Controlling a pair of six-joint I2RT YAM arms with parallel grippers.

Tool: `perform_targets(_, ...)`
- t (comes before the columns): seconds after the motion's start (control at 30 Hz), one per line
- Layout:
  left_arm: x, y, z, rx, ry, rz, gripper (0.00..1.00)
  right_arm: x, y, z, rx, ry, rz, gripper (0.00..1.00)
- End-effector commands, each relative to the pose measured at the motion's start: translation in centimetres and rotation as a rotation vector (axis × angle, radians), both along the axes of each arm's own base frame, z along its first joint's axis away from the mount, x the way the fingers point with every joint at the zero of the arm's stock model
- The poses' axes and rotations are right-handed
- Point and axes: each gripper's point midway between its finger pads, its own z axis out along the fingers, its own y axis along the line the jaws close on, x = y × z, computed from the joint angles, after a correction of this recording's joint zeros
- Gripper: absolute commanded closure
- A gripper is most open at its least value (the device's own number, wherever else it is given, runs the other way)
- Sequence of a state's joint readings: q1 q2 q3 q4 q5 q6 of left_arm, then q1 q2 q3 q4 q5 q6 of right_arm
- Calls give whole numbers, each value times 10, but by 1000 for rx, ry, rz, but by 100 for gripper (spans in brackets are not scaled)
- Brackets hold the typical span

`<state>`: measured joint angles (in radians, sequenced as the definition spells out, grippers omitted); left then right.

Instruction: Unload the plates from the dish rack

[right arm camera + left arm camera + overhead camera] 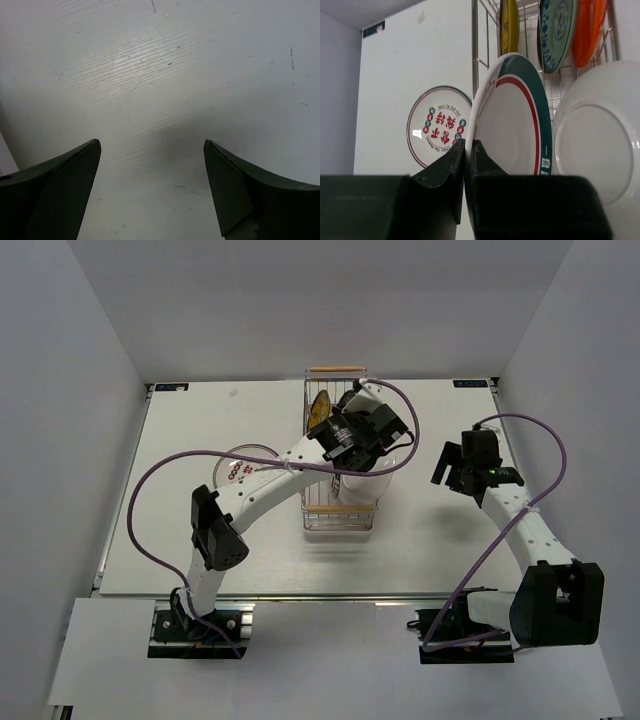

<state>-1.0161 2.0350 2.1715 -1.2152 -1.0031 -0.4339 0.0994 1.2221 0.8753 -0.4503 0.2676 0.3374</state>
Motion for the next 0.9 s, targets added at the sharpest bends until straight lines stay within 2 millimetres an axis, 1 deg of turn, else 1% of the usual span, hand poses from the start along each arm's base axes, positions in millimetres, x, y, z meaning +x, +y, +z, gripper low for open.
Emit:
perform_targets(0.0,-5,15,81,-79,-178,8,100,9,-3,17,-7,-39,-23,11)
perform_targets(0.1,-7,20,96,-44,-218,10,100,9,-4,17,-8,-40,-27,11)
perform_targets(0.23,-6,36,120,-17,-300,66,100,9,-5,18,-15,-41,-28,11)
perform_targets(0.3,-9,36,131,-28,-328,67,100,9,-6,18,-15,-42,-34,11)
perform_targets(0.37,-7,46,141,-35,-373,107,100,8,-5,18,-14,-39,-33,11)
perform_targets(0.43,-3,56,145,-51,-397,140,100,9,-5,18,-14,-42,-32,11)
perform_targets(0.47,-2,51,136,-62,-377,107,100,8,-6,19,-12,-44,-36,11)
perform_targets(0.5,7,57,139,-112,-393,119,100,8,-6,19,-12,-44,-36,11)
perform_targets(0.53,4,66,152,-161,-415,118,100,8,-5,20,-13,-45,-33,11)
perform_targets(0.57,7,65,143,-165,-401,86,100,8,-5,19,-12,-44,-33,11)
perform_targets(0.6,7,80,166,-262,-459,107,100,8,-4,19,-10,-44,-31,11)
perform_targets(0.63,7,88,173,-302,-482,114,100,8,-5,19,-10,-45,-32,11)
perform_targets(0.67,9,91,179,-351,-496,96,100,8,-5,19,-10,-45,-32,11)
perform_targets(0.7,13,98,179,-399,-527,110,100,8,-5,18,-9,-42,-35,11)
perform_targets(0.73,12,123,192,-444,-574,147,100,8,-4,18,-8,-44,-32,11)
perform_targets(0.77,15,130,191,-468,-591,163,100,8,-4,19,-6,-45,-32,11)
perform_targets(0.8,17,137,185,-473,-586,176,100,8,-3,18,-3,-41,-25,11)
perform_targets(0.83,24,154,182,-472,-582,210,100,8,-3,18,-2,-44,-25,11)
perform_targets(0.87,29,160,171,-480,-552,230,100,8,-2,17,-1,-40,-23,11)
